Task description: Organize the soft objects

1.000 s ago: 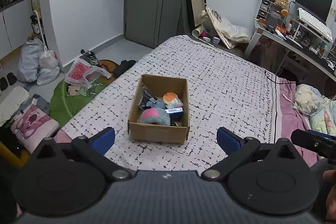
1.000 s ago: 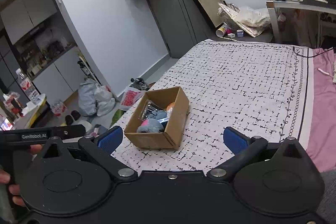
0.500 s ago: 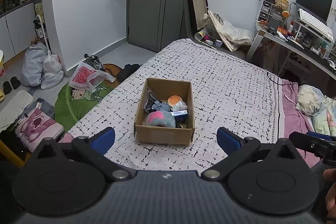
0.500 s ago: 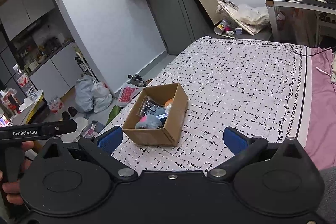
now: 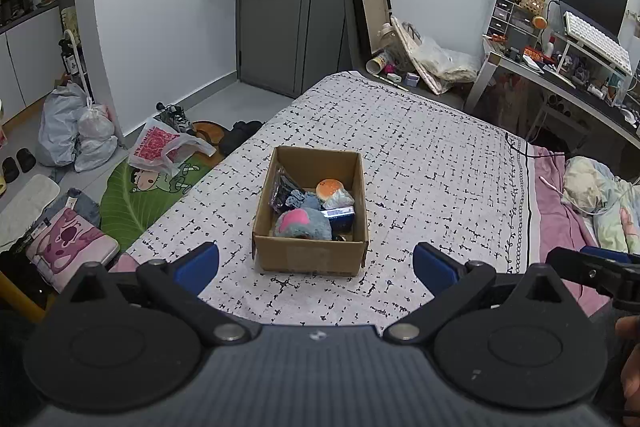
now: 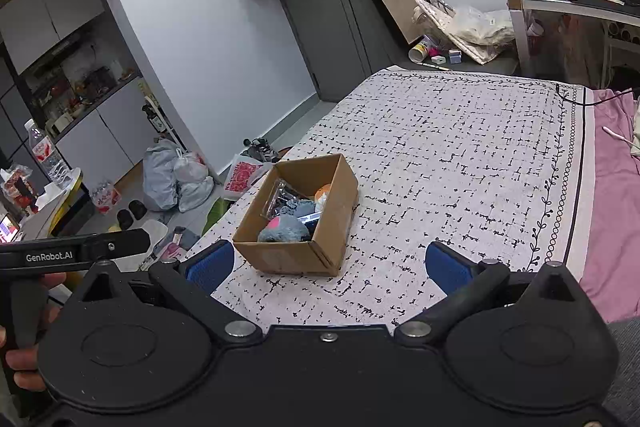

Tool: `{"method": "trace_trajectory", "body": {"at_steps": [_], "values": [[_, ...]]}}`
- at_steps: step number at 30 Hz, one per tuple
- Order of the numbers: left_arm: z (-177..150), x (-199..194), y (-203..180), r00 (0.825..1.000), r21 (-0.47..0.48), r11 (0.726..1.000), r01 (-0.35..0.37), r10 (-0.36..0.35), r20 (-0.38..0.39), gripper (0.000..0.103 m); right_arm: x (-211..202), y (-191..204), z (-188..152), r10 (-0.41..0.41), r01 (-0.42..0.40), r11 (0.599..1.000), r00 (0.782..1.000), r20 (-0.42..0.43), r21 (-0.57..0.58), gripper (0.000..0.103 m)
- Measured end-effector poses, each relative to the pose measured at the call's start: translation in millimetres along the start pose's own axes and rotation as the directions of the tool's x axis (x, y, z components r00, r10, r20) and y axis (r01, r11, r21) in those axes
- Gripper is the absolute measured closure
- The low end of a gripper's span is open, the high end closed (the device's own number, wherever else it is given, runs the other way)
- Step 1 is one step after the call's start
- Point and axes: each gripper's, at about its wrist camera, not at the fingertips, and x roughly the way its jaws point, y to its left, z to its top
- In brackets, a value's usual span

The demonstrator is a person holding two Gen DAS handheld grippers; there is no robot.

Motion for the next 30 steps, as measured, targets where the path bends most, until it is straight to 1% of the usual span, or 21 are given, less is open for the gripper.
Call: {"method": "trace_trajectory", "body": {"at_steps": [30], "values": [[-5.9,5.8,-5.6,1.000,0.007,1.000,0.002,-0.002,-0.006,0.001,0.2,0.0,-2.0,0.003,-0.003,1.000,1.000,-0.008,0.008,0.000]]}}
